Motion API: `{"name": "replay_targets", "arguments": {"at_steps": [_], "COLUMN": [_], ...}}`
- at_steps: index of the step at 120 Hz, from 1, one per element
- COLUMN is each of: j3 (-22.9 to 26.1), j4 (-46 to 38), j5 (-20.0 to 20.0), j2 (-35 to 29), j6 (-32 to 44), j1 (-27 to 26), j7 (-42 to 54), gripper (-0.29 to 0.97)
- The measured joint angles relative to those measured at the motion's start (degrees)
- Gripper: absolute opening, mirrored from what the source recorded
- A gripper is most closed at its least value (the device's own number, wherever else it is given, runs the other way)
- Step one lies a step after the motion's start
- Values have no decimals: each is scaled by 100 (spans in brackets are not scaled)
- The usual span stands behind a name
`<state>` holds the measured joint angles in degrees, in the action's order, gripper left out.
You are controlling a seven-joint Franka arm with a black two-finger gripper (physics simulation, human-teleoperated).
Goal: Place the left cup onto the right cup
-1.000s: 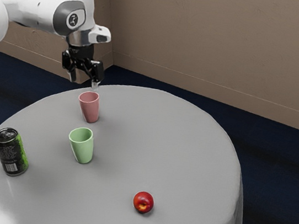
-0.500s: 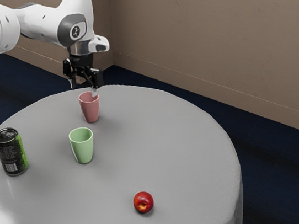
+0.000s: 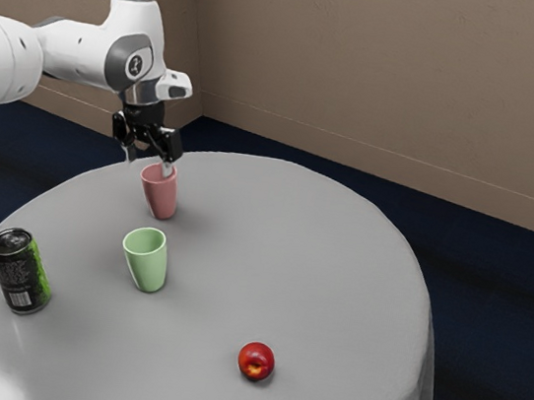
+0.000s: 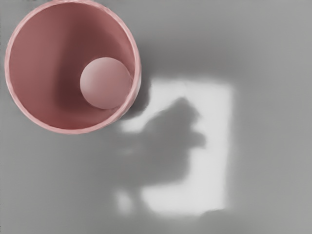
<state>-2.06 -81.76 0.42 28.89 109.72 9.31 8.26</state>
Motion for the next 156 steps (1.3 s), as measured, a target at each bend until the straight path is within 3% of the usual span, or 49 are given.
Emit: {"name": "replay_targets", "arguments": {"at_steps": [101, 156], "j3": [348, 619], "j4": [733, 858], "j5": [78, 495], "j2": [798, 968], "j6": [17, 69], "j1": [307, 430], "j7": [369, 467], "gripper": [68, 68]}}
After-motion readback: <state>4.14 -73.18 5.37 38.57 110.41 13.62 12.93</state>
